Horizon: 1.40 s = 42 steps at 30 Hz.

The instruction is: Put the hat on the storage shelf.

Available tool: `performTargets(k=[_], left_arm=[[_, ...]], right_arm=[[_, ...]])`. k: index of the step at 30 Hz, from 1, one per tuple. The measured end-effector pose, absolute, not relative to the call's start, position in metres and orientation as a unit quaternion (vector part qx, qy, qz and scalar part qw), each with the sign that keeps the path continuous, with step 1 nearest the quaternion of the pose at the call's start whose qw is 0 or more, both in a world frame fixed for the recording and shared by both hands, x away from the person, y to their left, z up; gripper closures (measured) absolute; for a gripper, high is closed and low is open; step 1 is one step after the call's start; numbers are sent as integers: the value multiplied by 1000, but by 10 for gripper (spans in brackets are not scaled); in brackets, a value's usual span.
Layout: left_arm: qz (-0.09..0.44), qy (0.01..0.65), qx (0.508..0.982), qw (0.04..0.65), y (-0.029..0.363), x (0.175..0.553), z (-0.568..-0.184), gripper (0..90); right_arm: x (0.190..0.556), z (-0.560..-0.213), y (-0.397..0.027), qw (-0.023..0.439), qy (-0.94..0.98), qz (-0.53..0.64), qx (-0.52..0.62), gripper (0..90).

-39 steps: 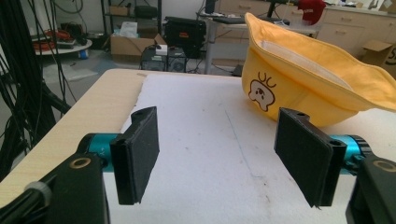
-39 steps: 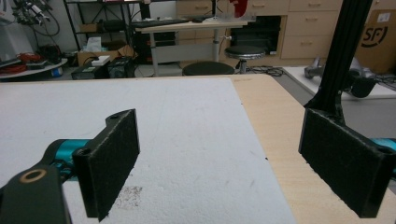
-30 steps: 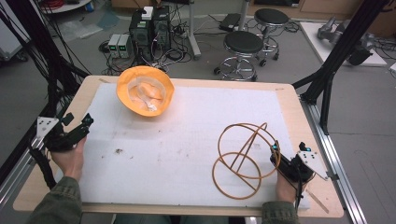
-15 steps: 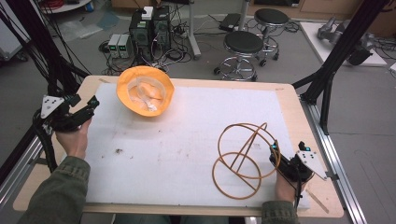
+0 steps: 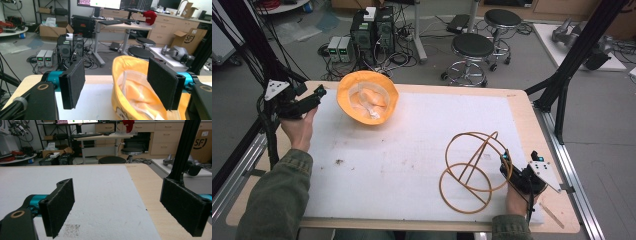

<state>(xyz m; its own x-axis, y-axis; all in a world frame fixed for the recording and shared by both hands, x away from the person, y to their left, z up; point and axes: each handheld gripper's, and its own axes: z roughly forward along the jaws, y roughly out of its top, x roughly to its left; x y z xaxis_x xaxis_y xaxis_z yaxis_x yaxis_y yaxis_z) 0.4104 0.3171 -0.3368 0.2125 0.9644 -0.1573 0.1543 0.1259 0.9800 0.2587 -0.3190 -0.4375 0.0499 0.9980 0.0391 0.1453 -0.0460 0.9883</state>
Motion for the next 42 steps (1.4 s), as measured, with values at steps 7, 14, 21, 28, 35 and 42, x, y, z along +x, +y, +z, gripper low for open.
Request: performTargets(k=[7,14,21,28,35,42], left_arm=[[355,519,537,563,322,434,-338,308],[327,511,589,535,309,466,-348,296],[310,514,614,513,301,495,-351,299],[280,539,631,483,299,518,-366,301],[227,553,638,485,295,526,-382,360],[226,550,639,488,294,526,-382,490]], right_arm=[[260,-438,-317,461,519,460,553,113],[259,-438,-314,463,525,456,550,113],[262,-440,-315,463,529,450,550,113],[264,-441,-315,461,531,450,551,113],[264,-441,-315,459,534,449,550,113],[265,-443,-315,452,540,448,551,113]])
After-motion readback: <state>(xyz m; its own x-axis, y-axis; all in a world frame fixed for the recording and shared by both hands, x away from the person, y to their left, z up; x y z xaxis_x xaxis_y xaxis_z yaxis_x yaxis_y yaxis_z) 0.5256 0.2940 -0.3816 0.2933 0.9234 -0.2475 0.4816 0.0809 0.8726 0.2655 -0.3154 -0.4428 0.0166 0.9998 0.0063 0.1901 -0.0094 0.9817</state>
